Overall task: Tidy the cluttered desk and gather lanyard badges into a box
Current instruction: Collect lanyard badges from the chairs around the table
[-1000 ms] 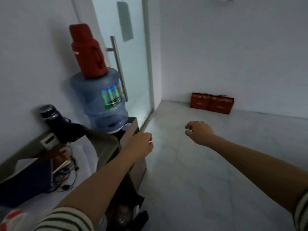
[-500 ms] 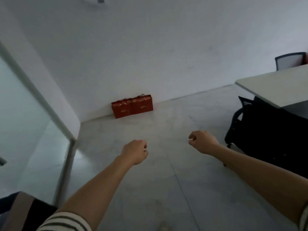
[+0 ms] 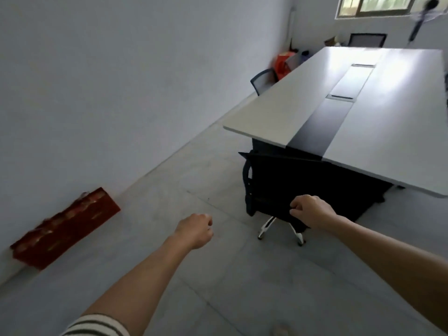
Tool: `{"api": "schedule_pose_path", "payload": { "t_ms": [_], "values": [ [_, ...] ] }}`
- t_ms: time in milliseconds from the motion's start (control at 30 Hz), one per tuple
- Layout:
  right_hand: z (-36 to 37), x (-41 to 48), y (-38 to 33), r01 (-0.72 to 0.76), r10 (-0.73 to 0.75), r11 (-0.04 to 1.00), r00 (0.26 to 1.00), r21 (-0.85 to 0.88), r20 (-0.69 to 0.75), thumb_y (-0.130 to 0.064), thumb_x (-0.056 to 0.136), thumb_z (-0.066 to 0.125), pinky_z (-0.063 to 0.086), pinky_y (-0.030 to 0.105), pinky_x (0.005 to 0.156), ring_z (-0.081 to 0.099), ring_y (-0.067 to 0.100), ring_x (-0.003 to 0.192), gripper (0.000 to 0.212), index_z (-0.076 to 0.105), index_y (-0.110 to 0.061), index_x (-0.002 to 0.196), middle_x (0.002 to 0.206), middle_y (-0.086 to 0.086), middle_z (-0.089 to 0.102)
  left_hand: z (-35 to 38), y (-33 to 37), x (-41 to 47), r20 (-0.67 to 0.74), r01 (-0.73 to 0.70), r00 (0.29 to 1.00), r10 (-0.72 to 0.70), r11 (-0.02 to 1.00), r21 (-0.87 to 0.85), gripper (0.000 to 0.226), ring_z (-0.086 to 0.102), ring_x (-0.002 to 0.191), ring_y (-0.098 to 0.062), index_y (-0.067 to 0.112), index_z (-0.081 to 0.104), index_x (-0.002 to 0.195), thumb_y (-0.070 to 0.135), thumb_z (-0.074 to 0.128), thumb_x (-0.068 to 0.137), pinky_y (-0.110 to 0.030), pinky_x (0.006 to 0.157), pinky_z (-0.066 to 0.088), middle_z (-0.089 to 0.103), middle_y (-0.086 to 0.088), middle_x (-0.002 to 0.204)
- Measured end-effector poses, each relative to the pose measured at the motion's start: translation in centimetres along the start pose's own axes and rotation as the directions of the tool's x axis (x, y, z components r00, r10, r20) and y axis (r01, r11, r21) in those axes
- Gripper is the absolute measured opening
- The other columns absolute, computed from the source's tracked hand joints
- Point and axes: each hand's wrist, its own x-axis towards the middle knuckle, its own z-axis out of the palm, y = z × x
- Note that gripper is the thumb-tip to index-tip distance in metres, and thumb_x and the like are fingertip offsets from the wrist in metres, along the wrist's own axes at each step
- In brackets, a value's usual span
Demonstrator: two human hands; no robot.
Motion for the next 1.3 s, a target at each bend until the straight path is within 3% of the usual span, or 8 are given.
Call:
{"api": "schedule_pose_path", "payload": {
  "t_ms": [333,633,767,867,933,1033,1133,1300],
  "values": [
    [-6.8,16.1,9.6,-0.058,0.053,0.998,0.973,-0.015,-0.224,-0.038,0.090,0.056,0.047,0.033,0.085,0.058,0.021,0.111,0.041,0.055,-0.028,0.130,0.122,-0.001,0.062,-4.7,9.5,21.0,0.071,-0.145,0.987,0.142,0.989,0.039,0.041,0.053,0.118,-0.026,0.021,0.049,0.133,0.032,0.049,0.093,-0.036,0.095,0.044,0.053,-0.006,0.134],
    [-7.8,26.0,13.0,-0.129,0.134,0.977,0.991,-0.167,0.014,-0.046,0.081,0.063,0.043,0.038,0.096,0.046,0.025,0.124,0.074,0.031,-0.031,0.146,0.135,0.002,0.048,-6.4,13.6,32.4,0.056,-0.225,0.973,0.222,0.973,0.055,0.048,0.045,0.122,-0.025,0.020,0.038,0.138,0.029,0.051,0.093,-0.038,0.097,0.043,0.041,-0.004,0.135],
    [-5.0,28.8,13.6,-0.157,0.189,0.967,0.970,-0.202,0.151,-0.045,0.081,0.062,0.044,0.035,0.077,0.059,0.022,0.103,0.051,0.048,-0.028,0.128,0.110,-0.002,0.061,-5.7,13.5,38.1,0.038,-0.294,0.956,0.291,0.947,0.132,0.065,0.033,0.135,-0.027,0.021,0.025,0.148,0.026,0.053,0.090,-0.037,0.109,0.034,0.028,-0.007,0.150],
    [-3.8,29.8,13.5,-0.170,0.204,0.948,0.974,-0.269,0.103,-0.036,0.082,0.059,0.038,0.031,0.065,0.059,0.019,0.082,0.026,0.057,-0.027,0.106,0.084,-0.007,0.058,-4.5,12.8,41.9,0.123,-0.338,0.940,0.318,0.913,0.227,0.072,0.014,0.146,-0.027,0.023,0.015,0.152,0.026,0.053,0.091,-0.040,0.118,0.022,0.015,-0.008,0.159],
    [-3.4,30.5,13.3,-0.227,0.251,0.941,0.966,-0.252,0.067,-0.028,0.083,0.057,0.037,0.030,0.062,0.056,0.018,0.076,0.019,0.061,-0.028,0.101,0.079,-0.008,0.056,-3.5,12.1,44.4,0.200,-0.381,0.921,0.335,0.881,0.281,0.073,0.013,0.147,-0.027,0.024,0.013,0.153,0.027,0.052,0.091,-0.041,0.119,0.017,0.016,-0.007,0.159],
    [-2.9,31.2,13.1,-0.292,0.309,0.922,0.951,-0.254,0.026,-0.016,0.084,0.052,0.036,0.029,0.061,0.059,0.019,0.078,0.024,0.066,-0.030,0.097,0.074,-0.008,0.053,-1.7,11.2,47.5,0.251,-0.444,0.889,0.382,0.851,0.279,0.067,0.028,0.140,-0.023,0.027,0.019,0.151,0.026,0.051,0.092,-0.039,0.116,0.024,0.034,-0.003,0.150],
    [-2.8,31.0,13.0,-0.318,0.334,0.906,0.943,-0.279,0.009,-0.013,0.084,0.051,0.034,0.028,0.061,0.052,0.017,0.071,0.024,0.067,-0.029,0.089,0.066,-0.010,0.049,-0.3,10.8,48.7,0.206,-0.479,0.875,0.438,0.846,0.234,0.046,0.047,0.122,-0.021,0.026,0.039,0.137,0.019,0.047,0.093,-0.033,0.103,0.035,0.053,0.001,0.126],
    [-1.4,27.9,13.0,-0.306,0.341,0.911,0.936,-0.276,0.087,-0.013,0.081,0.051,0.034,0.027,0.063,0.056,0.020,0.075,0.022,0.068,-0.026,0.088,0.073,-0.005,0.055,0.0,10.9,47.9,0.168,-0.551,0.835,0.525,0.796,0.251,0.025,0.057,0.099,-0.024,0.021,0.054,0.111,0.013,0.045,0.090,-0.033,0.076,0.040,0.061,0.000,0.105]
  ]
}}
